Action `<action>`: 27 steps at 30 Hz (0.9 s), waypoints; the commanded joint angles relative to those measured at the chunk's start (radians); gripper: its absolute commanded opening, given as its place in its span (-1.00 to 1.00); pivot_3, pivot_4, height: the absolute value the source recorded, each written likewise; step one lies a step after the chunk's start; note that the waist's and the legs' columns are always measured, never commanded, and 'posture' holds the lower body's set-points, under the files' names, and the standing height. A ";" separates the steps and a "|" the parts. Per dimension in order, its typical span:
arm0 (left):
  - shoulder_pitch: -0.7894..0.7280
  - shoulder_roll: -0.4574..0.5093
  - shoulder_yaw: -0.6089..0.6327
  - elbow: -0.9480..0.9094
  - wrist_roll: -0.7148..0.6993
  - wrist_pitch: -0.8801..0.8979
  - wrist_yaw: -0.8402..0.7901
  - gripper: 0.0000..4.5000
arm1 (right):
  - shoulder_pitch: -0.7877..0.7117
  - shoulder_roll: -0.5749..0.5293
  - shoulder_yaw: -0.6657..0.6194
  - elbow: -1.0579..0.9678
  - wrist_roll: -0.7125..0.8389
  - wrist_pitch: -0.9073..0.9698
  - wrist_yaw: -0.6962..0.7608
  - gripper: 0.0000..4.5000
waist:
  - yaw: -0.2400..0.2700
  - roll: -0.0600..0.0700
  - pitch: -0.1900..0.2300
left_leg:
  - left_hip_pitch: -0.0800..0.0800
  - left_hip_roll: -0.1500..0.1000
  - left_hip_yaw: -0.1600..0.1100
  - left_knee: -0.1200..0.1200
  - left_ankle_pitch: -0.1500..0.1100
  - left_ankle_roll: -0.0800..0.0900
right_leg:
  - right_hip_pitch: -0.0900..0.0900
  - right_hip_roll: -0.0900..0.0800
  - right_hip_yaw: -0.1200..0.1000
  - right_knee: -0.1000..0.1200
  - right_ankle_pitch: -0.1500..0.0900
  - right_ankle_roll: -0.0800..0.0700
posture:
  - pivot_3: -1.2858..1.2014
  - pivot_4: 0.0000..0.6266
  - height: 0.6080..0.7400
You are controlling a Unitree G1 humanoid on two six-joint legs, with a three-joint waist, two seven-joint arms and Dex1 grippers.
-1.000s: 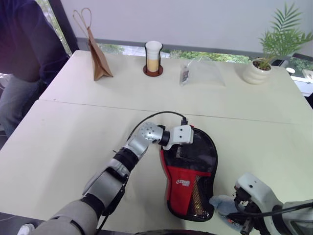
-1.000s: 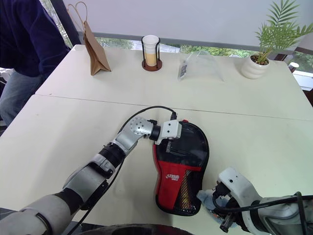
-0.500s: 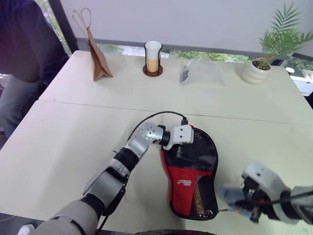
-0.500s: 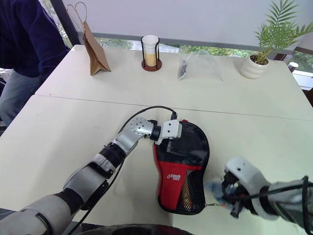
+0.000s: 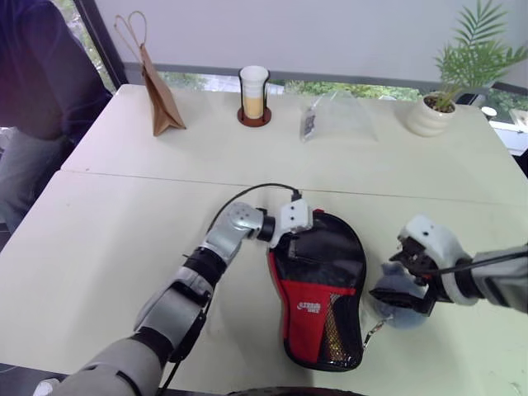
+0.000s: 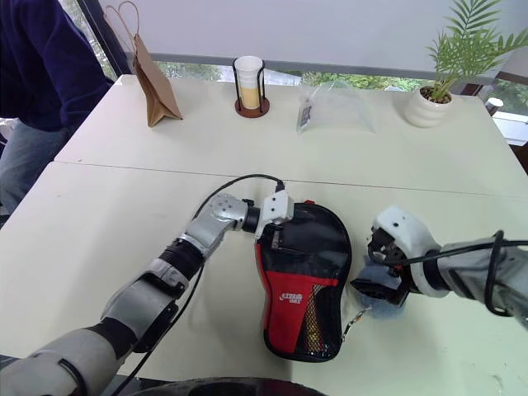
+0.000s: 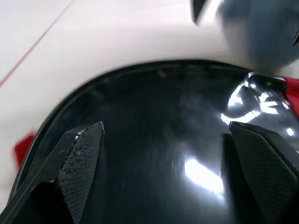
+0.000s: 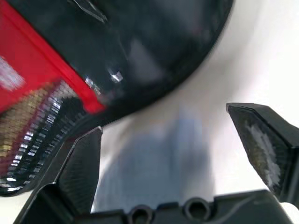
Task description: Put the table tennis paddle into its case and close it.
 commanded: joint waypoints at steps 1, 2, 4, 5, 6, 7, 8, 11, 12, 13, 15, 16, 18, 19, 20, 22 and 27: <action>-0.019 0.042 0.067 -0.122 -0.081 0.107 -0.049 1.00 | -0.032 -0.041 -0.075 0.033 -0.064 -0.095 0.129 0.98 | 0.001 0.002 0.002 | 0.000 0.000 0.000 0.000 0.000 0.000 | 0.000 0.000 0.000 0.000 0.000 0.000 | 0.03 -0.52 1.00; -0.024 0.058 0.081 -0.155 -0.101 0.135 -0.061 1.00 | -0.043 -0.046 -0.083 0.048 -0.081 -0.116 0.153 0.98 | 0.002 0.002 0.003 | 0.000 0.000 0.000 0.000 0.000 0.000 | 0.000 0.000 0.000 0.000 0.000 0.000 | 0.03 -0.52 1.00; -0.031 0.100 0.108 -0.228 -0.131 0.195 -0.079 1.00 | -0.062 -0.058 -0.106 0.072 -0.114 -0.159 0.205 0.98 | 0.002 0.003 0.003 | -0.001 0.000 0.000 0.000 0.000 -0.001 | -0.001 0.000 0.000 0.000 0.000 0.000 | 0.03 -0.52 1.00; -0.032 0.123 0.121 -0.261 -0.147 0.217 -0.090 1.00 | -0.076 -0.060 -0.115 0.083 -0.122 -0.177 0.231 0.98 | 0.002 0.004 0.003 | -0.001 0.000 0.000 0.000 0.000 -0.001 | -0.001 0.000 0.000 0.000 0.000 0.000 | 0.03 -0.52 1.00; -0.032 0.145 0.133 -0.296 -0.163 0.245 -0.100 1.00 | -0.085 -0.061 -0.129 0.091 -0.130 -0.194 0.256 0.98 | 0.001 0.003 0.003 | -0.001 0.000 0.000 0.000 0.000 -0.001 | -0.001 0.000 0.000 0.000 0.000 0.000 | 0.03 -0.52 1.00; -0.032 0.184 0.154 -0.340 -0.190 0.285 -0.118 1.00 | -0.099 -0.064 -0.147 0.104 -0.144 -0.222 0.287 0.98 | 0.000 0.004 0.004 | -0.001 0.000 0.000 0.000 0.000 -0.001 | -0.001 0.000 0.000 0.000 0.000 0.000 | 0.03 -0.52 1.00; -0.030 0.218 0.174 -0.379 -0.213 0.319 -0.131 1.00 | -0.110 -0.065 -0.163 0.118 -0.156 -0.244 0.313 0.98 | 0.000 0.004 0.005 | -0.001 0.000 0.000 0.000 0.001 -0.001 | -0.001 0.000 0.000 0.000 0.000 0.000 | 0.03 -0.52 1.00; -0.021 0.308 0.223 -0.483 -0.276 0.411 -0.153 1.00 | -0.124 -0.062 -0.207 0.159 -0.187 -0.289 0.388 0.98 | -0.003 0.005 0.007 | -0.001 0.000 0.000 0.000 0.001 -0.002 | -0.001 0.000 0.000 0.001 0.000 0.000 | 0.03 -0.52 1.00; -0.011 0.348 0.244 -0.528 -0.303 0.452 -0.160 1.00 | -0.118 -0.061 -0.231 0.172 -0.201 -0.304 0.417 0.98 | -0.003 0.006 0.008 | -0.001 0.000 0.000 0.000 0.001 -0.003 | -0.001 0.000 0.000 0.001 0.000 0.000 | 0.03 -0.52 1.00; -0.004 0.374 0.257 -0.561 -0.322 0.482 -0.164 1.00 | -0.113 -0.059 -0.248 0.180 -0.213 -0.314 0.438 0.98 | -0.004 0.006 0.009 | -0.001 0.000 0.000 0.000 0.002 -0.003 | -0.001 0.000 0.000 0.001 0.000 0.000 | 0.03 -0.52 1.00; 0.019 0.431 0.277 -0.625 -0.355 0.537 -0.166 1.00 | -0.096 -0.048 -0.289 0.187 -0.226 -0.323 0.482 0.98 | -0.002 0.006 0.009 | 0.000 0.000 0.000 0.000 0.002 -0.003 | -0.001 0.000 0.000 0.001 0.000 0.000 | 0.03 -0.52 1.00; 0.030 0.454 0.284 -0.650 -0.367 0.558 -0.166 1.00 | -0.088 -0.043 -0.306 0.188 -0.230 -0.323 0.499 0.98 | -0.001 0.006 0.009 | 0.000 -0.001 0.000 0.000 0.002 -0.003 | 0.000 0.000 0.000 0.001 0.000 0.000 | 0.03 -0.52 1.00; 0.079 0.530 0.318 -0.724 -0.405 0.611 -0.172 1.00 | -0.051 -0.026 -0.365 0.173 -0.243 -0.313 0.539 0.98 | -0.001 0.006 0.010 | 0.000 -0.001 0.000 0.000 0.002 -0.004 | 0.000 0.000 0.000 0.001 0.000 0.000 | 0.03 -0.52 1.00; 0.104 0.563 0.335 -0.758 -0.423 0.634 -0.171 1.00 | -0.031 -0.016 -0.393 0.161 -0.248 -0.302 0.552 0.98 | -0.002 0.006 0.010 | 0.000 -0.001 0.000 0.000 0.003 -0.005 | 0.000 0.000 0.000 0.001 0.000 0.000 | 0.03 -0.52 1.00; 0.126 0.590 0.349 -0.787 -0.441 0.655 -0.167 1.00 | -0.013 -0.008 -0.417 0.150 -0.250 -0.290 0.561 0.98 | -0.002 0.006 0.010 | 0.000 -0.001 0.000 0.000 0.003 -0.005 | 0.000 0.000 0.000 0.001 0.000 0.000 | 0.03 -0.52 1.00; 0.163 0.631 0.377 -0.834 -0.475 0.693 -0.156 1.00 | 0.019 0.009 -0.457 0.122 -0.255 -0.272 0.574 0.98 | -0.001 0.006 0.010 | 0.000 -0.001 0.000 0.000 0.002 -0.004 | 0.000 0.000 0.000 0.001 0.000 0.000 | 0.03 -0.52 1.00; 0.220 0.675 0.412 -0.913 -0.544 0.757 -0.115 1.00 | 0.043 0.037 -0.497 0.077 -0.239 -0.214 0.567 0.98 | 0.002 0.007 0.011 | 0.001 -0.001 0.000 0.000 0.002 -0.004 | 0.001 0.000 0.000 0.002 0.000 0.000 | 0.03 -0.52 1.00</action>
